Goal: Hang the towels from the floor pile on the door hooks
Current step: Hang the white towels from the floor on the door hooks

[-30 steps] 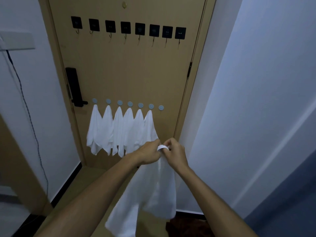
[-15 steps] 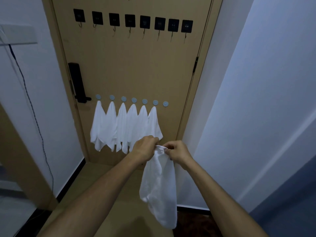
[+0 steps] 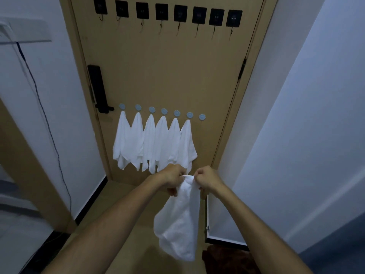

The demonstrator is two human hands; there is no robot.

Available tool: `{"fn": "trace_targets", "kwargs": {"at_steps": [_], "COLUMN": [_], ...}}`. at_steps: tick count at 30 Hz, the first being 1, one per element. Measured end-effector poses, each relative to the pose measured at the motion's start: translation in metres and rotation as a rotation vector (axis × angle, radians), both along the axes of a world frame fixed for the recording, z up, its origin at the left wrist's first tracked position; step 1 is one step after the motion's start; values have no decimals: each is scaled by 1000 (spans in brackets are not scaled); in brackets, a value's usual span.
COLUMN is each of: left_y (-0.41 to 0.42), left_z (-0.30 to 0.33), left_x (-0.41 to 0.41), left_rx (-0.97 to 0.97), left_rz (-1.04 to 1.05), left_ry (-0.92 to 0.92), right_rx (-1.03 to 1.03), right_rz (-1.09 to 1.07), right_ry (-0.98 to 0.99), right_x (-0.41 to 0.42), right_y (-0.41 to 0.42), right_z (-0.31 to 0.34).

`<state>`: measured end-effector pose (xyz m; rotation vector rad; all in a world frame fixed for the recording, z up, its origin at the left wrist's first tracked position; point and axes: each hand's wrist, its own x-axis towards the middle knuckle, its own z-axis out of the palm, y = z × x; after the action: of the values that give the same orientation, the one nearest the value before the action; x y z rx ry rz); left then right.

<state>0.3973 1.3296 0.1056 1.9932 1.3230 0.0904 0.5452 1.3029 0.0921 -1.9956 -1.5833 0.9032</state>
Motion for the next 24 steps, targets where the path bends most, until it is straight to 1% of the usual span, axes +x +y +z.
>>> {"fn": "trace_targets", "kwargs": {"at_steps": [3,5,7,12,14,16,18,19,22,24], "left_y": [24,45,66,122,145,167,188,198,226,242], "left_z": [-6,-11,-13,-16,-17,-20,-23,-24,-29,-31], "left_x": [-2,-2,2,27,42,58,74,82,103,114], "left_rx": [-6,76,143,224,228,229,235,239,244,231], "left_rz": [15,6,31,3,-17,-35,-36,-30,-34,-67], "left_ry": [75,149,169,284,346,389,385,370,317,290], "right_rx": [40,57,72,66,36,-27,-60,-64,-60,-58], "right_rz": [89,160,199,238,230,215,199,203,202,179], "right_ry": [-106,-170,-192,-137,-99,-18,26,14,-128,-185], "right_x": [-7,-9,-5,17,30,45,61,70,95,107], "right_y": [25,46,71,127,146,162,178,186,210,227], "right_z": [-6,-6,-7,-8,-9,-10,-11,-12,-16,-20]}}
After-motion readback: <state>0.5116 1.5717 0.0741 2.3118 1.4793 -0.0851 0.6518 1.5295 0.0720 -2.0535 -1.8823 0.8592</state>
